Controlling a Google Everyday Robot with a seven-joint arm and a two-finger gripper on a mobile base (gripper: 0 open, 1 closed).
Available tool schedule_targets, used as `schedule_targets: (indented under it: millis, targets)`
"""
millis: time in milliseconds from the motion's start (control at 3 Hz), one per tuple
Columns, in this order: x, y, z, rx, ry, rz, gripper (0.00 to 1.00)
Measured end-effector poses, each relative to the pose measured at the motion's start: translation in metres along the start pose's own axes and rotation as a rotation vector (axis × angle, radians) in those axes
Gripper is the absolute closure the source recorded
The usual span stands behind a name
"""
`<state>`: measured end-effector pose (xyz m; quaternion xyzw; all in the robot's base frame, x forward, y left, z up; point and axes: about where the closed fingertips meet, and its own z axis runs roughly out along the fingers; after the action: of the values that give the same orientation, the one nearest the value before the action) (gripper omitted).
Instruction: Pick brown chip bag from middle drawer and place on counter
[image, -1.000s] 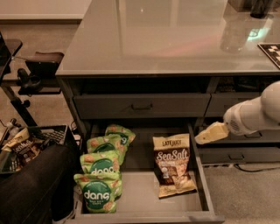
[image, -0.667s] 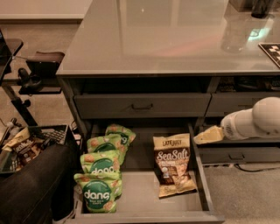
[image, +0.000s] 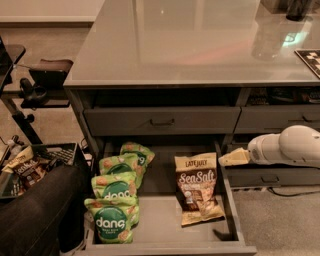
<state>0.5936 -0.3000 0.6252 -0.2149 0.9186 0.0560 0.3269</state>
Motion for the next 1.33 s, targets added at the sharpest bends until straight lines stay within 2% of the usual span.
schedule_targets:
  millis: [333,667,1000,1333]
  targets:
    - [0.012,0.015,0.025,-0.001,0.004,-0.005,0.00]
    - [0.028,0.036,0.052,-0.020,-0.019,-0.045,0.00]
    - [0.032,0.062,0.065,-0.052,-0.052,-0.133,0.00]
    - [0.032,0.062,0.065,-0.052,-0.052,-0.133,0.00]
